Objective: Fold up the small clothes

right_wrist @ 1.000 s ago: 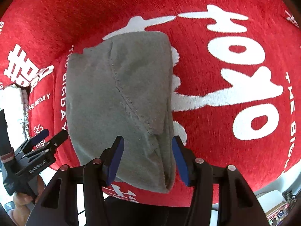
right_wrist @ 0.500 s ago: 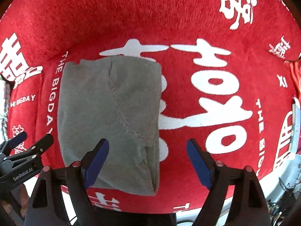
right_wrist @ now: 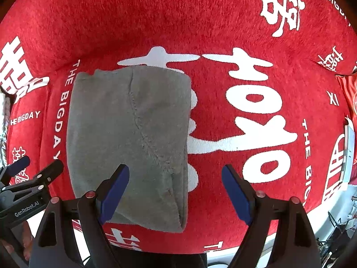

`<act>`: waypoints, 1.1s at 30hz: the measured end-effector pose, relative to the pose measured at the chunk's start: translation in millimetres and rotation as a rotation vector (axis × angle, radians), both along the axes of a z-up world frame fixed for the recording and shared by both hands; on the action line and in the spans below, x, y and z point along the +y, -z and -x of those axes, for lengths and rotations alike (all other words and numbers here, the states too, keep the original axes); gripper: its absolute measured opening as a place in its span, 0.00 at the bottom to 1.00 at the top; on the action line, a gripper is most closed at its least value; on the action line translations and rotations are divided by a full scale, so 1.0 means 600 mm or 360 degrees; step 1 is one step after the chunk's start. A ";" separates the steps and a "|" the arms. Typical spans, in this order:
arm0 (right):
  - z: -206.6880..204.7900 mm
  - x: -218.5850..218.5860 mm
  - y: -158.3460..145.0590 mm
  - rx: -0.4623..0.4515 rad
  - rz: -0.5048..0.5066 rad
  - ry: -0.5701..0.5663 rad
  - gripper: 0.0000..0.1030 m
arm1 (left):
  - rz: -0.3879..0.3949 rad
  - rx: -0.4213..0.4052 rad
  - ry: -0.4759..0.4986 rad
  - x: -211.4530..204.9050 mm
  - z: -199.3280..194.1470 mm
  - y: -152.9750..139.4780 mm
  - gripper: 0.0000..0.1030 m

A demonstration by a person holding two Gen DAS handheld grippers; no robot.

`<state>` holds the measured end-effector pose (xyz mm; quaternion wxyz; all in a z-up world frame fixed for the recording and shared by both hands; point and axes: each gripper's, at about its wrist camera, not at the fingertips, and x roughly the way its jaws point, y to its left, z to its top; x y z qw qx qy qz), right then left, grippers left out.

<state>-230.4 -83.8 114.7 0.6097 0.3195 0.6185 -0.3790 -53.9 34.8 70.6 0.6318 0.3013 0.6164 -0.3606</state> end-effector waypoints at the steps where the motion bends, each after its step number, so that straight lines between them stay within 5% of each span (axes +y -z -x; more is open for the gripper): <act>1: 0.000 0.000 0.000 0.0001 -0.0003 0.0003 0.84 | 0.0002 0.0001 0.0000 -0.001 0.000 0.000 1.00; 33: 0.001 0.002 0.009 0.0024 -0.0061 0.0019 0.84 | 0.0008 -0.0032 0.0006 0.003 0.006 -0.007 1.00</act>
